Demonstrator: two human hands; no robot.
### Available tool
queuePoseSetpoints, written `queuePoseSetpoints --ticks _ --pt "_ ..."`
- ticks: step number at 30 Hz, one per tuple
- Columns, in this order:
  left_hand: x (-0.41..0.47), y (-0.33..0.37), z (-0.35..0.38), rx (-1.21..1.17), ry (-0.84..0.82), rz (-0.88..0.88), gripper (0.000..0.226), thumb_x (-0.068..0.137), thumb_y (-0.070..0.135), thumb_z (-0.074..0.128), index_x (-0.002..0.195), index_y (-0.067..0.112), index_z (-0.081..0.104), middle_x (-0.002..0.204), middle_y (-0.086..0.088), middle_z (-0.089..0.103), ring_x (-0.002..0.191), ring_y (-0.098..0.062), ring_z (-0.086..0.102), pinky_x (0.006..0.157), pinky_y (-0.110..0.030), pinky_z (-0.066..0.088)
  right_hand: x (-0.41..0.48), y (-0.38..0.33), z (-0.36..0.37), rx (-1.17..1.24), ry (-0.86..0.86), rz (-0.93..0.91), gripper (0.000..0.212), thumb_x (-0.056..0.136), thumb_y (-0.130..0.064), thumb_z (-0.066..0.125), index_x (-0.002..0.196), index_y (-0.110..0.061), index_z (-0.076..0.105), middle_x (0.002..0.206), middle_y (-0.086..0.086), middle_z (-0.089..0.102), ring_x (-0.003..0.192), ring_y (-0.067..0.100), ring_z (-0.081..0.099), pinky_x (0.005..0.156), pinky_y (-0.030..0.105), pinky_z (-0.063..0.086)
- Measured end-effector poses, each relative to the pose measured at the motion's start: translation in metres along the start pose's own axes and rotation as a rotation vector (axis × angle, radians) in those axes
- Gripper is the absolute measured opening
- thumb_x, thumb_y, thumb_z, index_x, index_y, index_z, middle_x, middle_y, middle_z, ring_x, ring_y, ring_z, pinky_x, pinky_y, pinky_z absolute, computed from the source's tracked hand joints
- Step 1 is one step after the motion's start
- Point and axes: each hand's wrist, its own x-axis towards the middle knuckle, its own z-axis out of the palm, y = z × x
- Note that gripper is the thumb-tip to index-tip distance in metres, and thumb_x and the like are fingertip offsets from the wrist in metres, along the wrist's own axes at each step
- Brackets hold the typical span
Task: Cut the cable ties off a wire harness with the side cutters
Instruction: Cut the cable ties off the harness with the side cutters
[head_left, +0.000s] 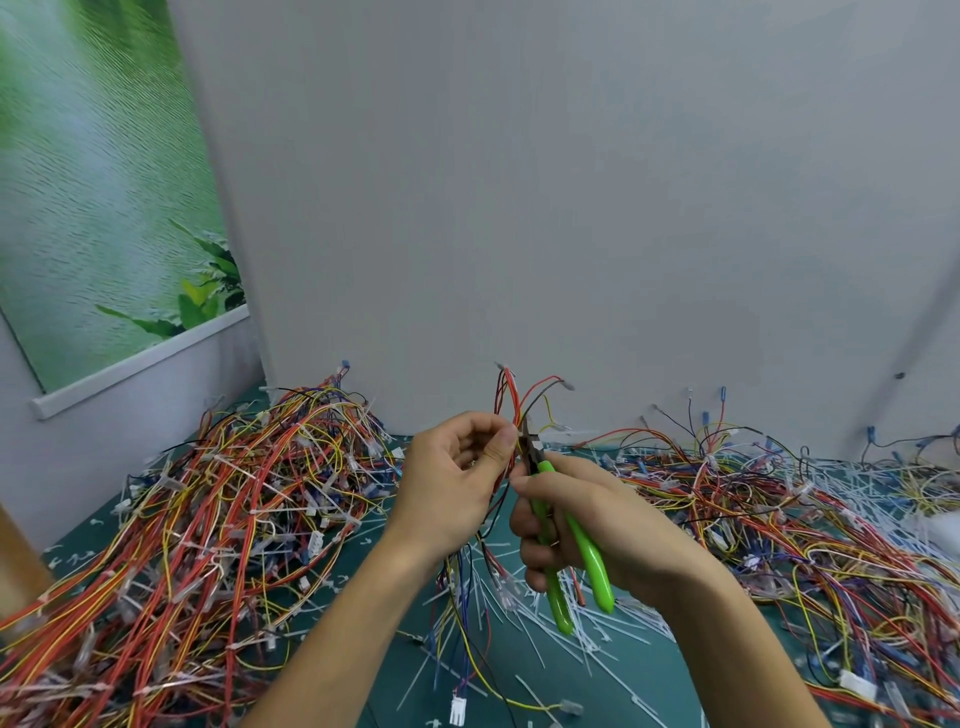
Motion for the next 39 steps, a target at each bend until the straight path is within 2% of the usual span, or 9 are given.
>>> queuePoseSetpoints --ticks 4,8,14,19,23,28,32,36,39 --pt "-0.0005 -0.0008 0.0006 0.0 0.0 0.001 0.006 0.092 0.025 0.071 0.09 0.03 0.074 0.087 0.008 0.077 0.084 -0.007 0.072 0.073 -0.016 0.054 -0.0019 -0.0024 -0.0006 -0.001 0.007 0.012 0.023 0.092 -0.025 0.062 0.102 -0.012 0.046 0.068 0.006 0.049 0.054 0.021 0.048 0.054 0.036 0.049" --pt "0.0008 -0.0014 0.0003 -0.028 0.019 -0.008 0.013 0.092 0.024 0.072 0.086 0.035 0.075 0.083 0.009 0.076 0.076 -0.002 0.069 0.065 -0.015 0.052 -0.0018 -0.0011 0.0006 -0.03 0.051 0.018 0.005 0.107 -0.014 0.05 0.103 -0.013 0.046 0.068 0.003 0.04 0.05 0.015 0.039 0.047 0.027 0.04" --pt "0.0015 -0.0013 0.0003 -0.05 0.024 -0.02 0.014 0.091 0.022 0.072 0.085 0.034 0.076 0.081 0.008 0.076 0.075 -0.003 0.069 0.065 -0.014 0.051 -0.0001 -0.0009 0.0015 0.003 0.079 0.031 0.01 0.106 -0.017 0.052 0.099 -0.016 0.044 0.067 0.002 0.035 0.049 0.014 0.03 0.044 0.023 0.034" --pt "0.0014 -0.0011 0.0 -0.061 0.004 -0.049 0.005 0.091 0.023 0.07 0.089 0.025 0.074 0.083 0.004 0.077 0.078 -0.008 0.071 0.072 -0.019 0.054 0.0017 -0.0017 -0.0027 0.094 -0.019 0.042 0.031 0.089 -0.032 0.068 0.105 -0.014 0.048 0.065 0.006 0.046 0.048 0.02 0.042 0.05 0.033 0.047" --pt "0.0007 -0.0002 0.0008 -0.072 -0.01 -0.049 0.006 0.091 0.026 0.069 0.091 0.022 0.073 0.081 0.001 0.077 0.078 -0.009 0.072 0.074 -0.02 0.056 0.0038 -0.0012 -0.0037 0.115 -0.043 0.063 0.033 0.089 -0.036 0.064 0.105 -0.012 0.048 0.064 0.005 0.048 0.049 0.021 0.045 0.053 0.036 0.05" --pt "0.0014 -0.0028 0.0005 -0.051 0.012 -0.05 0.009 0.093 0.02 0.07 0.089 0.026 0.074 0.084 0.005 0.077 0.079 -0.007 0.071 0.07 -0.017 0.054 -0.0011 -0.0024 -0.0014 0.024 0.064 0.046 0.019 0.103 -0.022 0.059 0.097 -0.014 0.043 0.065 0.003 0.041 0.048 0.017 0.036 0.046 0.026 0.038" --pt "0.001 -0.0029 -0.0002 -0.028 0.02 -0.036 0.009 0.092 0.024 0.071 0.086 0.03 0.075 0.084 0.007 0.077 0.079 -0.005 0.071 0.07 -0.015 0.054 -0.0039 -0.0057 0.0013 -0.054 0.108 0.055 0.018 0.106 -0.021 0.054 0.097 -0.016 0.039 0.065 0.0 0.035 0.046 0.012 0.03 0.043 0.021 0.03" --pt "0.0003 -0.0028 0.0012 -0.026 0.025 -0.024 0.009 0.092 0.023 0.071 0.086 0.029 0.074 0.083 0.006 0.077 0.077 -0.005 0.071 0.069 -0.015 0.054 -0.005 -0.0064 0.0021 -0.023 0.105 0.072 0.016 0.106 -0.02 0.054 0.099 -0.016 0.04 0.063 0.001 0.038 0.046 0.014 0.031 0.044 0.022 0.033" --pt "-0.0001 -0.0013 0.0028 -0.023 0.016 -0.004 0.011 0.092 0.02 0.071 0.085 0.028 0.074 0.08 0.008 0.076 0.074 -0.003 0.07 0.068 -0.014 0.053 -0.005 -0.0068 0.0021 0.014 0.065 0.072 0.016 0.104 -0.02 0.056 0.1 -0.014 0.042 0.065 0.007 0.045 0.049 0.02 0.041 0.049 0.031 0.044"
